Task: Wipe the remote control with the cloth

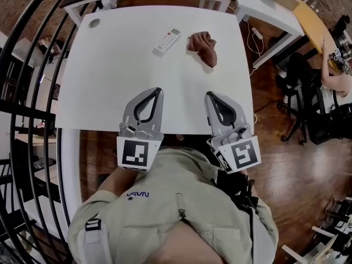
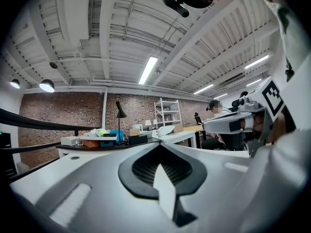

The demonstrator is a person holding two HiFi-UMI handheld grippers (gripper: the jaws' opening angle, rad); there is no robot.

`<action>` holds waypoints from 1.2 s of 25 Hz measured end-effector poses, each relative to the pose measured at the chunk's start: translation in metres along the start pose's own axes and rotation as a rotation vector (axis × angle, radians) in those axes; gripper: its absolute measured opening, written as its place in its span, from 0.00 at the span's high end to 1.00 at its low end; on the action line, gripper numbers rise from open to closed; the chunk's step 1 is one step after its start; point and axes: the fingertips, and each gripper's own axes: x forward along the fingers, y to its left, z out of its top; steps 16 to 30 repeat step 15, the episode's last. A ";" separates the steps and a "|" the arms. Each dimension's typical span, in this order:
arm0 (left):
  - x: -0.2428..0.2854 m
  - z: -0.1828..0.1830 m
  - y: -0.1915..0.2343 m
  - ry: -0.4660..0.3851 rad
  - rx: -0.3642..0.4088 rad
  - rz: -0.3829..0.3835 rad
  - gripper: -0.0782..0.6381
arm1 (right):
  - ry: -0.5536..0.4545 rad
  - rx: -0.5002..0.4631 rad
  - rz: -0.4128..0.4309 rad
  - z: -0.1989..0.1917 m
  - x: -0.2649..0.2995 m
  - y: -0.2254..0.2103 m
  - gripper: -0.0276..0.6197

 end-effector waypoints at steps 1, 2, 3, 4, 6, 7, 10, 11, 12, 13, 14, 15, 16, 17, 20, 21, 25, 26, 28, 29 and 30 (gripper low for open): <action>0.001 -0.001 0.000 0.002 -0.002 0.001 0.88 | -0.003 -0.009 0.007 0.000 0.000 0.002 0.95; 0.001 -0.002 0.000 0.002 -0.004 0.004 0.88 | -0.006 -0.017 0.011 0.001 0.000 0.003 0.95; 0.002 -0.003 0.000 0.002 -0.006 0.008 0.88 | -0.008 -0.021 0.013 0.001 0.001 0.004 0.95; 0.003 -0.004 0.001 0.001 -0.006 0.011 0.88 | -0.010 -0.023 0.015 0.001 0.001 0.004 0.95; 0.003 -0.005 0.002 -0.001 -0.004 0.013 0.88 | -0.009 -0.023 0.021 0.000 0.002 0.006 0.95; 0.004 -0.005 0.001 -0.001 -0.004 0.012 0.88 | -0.008 -0.021 0.025 -0.001 0.003 0.007 0.95; 0.005 -0.005 0.000 -0.003 -0.005 0.006 0.88 | -0.007 -0.017 0.031 -0.003 0.003 0.007 0.95; 0.005 -0.004 -0.001 -0.004 -0.006 0.003 0.88 | -0.006 -0.017 0.031 -0.003 0.003 0.007 0.95; 0.005 -0.004 -0.001 -0.005 -0.005 0.000 0.88 | -0.005 -0.017 0.030 -0.003 0.003 0.007 0.95; 0.006 -0.004 -0.002 -0.005 -0.004 -0.003 0.88 | -0.003 -0.016 0.030 -0.004 0.003 0.007 0.95; 0.006 -0.004 -0.003 -0.005 -0.003 -0.006 0.88 | -0.002 -0.016 0.029 -0.004 0.003 0.007 0.95; 0.006 -0.004 -0.004 -0.004 -0.002 -0.010 0.88 | -0.001 -0.016 0.029 -0.005 0.003 0.006 0.95; 0.006 -0.004 -0.004 -0.004 -0.002 -0.010 0.88 | -0.001 -0.016 0.029 -0.005 0.003 0.006 0.95; 0.006 -0.004 -0.004 -0.004 -0.002 -0.010 0.88 | -0.001 -0.016 0.029 -0.005 0.003 0.006 0.95; 0.006 -0.004 -0.004 -0.004 -0.002 -0.010 0.88 | -0.001 -0.016 0.029 -0.005 0.003 0.006 0.95; 0.006 -0.004 -0.004 -0.004 -0.002 -0.010 0.88 | -0.001 -0.016 0.029 -0.005 0.003 0.006 0.95; 0.006 -0.004 -0.004 -0.004 -0.002 -0.010 0.88 | -0.001 -0.016 0.029 -0.005 0.003 0.006 0.95; 0.006 -0.004 -0.004 -0.004 -0.002 -0.010 0.88 | -0.001 -0.016 0.029 -0.005 0.003 0.006 0.95; 0.006 -0.004 -0.004 -0.004 -0.002 -0.010 0.88 | -0.001 -0.016 0.029 -0.005 0.003 0.006 0.95; 0.006 -0.004 -0.004 -0.004 -0.002 -0.010 0.88 | -0.001 -0.016 0.029 -0.005 0.003 0.006 0.95; 0.006 -0.004 -0.004 -0.004 -0.002 -0.010 0.88 | -0.001 -0.016 0.029 -0.005 0.003 0.006 0.95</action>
